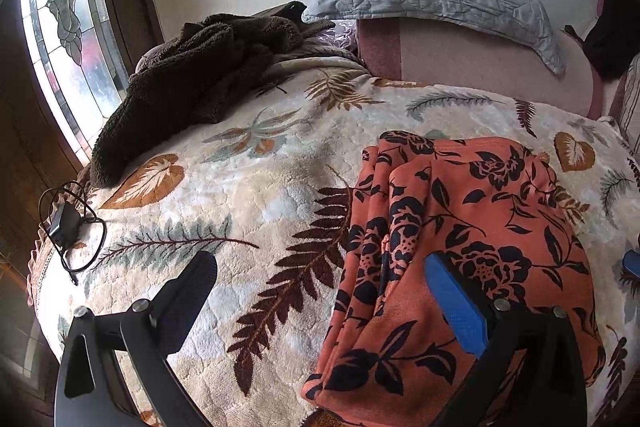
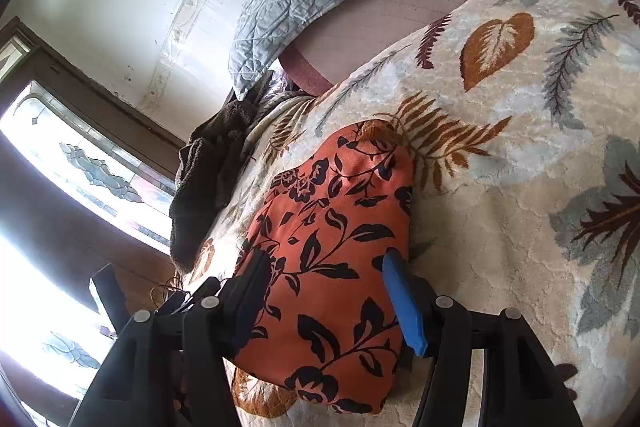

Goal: Fold small clothes

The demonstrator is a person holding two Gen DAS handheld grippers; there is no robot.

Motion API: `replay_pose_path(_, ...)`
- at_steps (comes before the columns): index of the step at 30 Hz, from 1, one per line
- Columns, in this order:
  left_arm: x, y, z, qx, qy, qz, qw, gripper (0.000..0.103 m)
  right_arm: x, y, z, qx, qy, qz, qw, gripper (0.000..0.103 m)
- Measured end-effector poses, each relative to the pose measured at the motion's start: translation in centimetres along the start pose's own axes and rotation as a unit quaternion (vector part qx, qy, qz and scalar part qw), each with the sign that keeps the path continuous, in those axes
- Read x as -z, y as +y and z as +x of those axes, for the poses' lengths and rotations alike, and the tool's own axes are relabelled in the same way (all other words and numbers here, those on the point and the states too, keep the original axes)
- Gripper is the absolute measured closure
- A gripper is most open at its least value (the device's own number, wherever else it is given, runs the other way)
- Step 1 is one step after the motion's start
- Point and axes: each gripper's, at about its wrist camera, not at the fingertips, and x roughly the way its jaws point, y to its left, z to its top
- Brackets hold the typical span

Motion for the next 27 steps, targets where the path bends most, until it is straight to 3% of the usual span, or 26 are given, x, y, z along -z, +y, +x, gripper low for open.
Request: replay_pose_path(27,-0.9,-2.5,1.0,0.018,0.010,-0.003,0.9998,0.000,-1.5,-0.9,0.9,0.021,-0.016,-0.009,1.000,0.037)
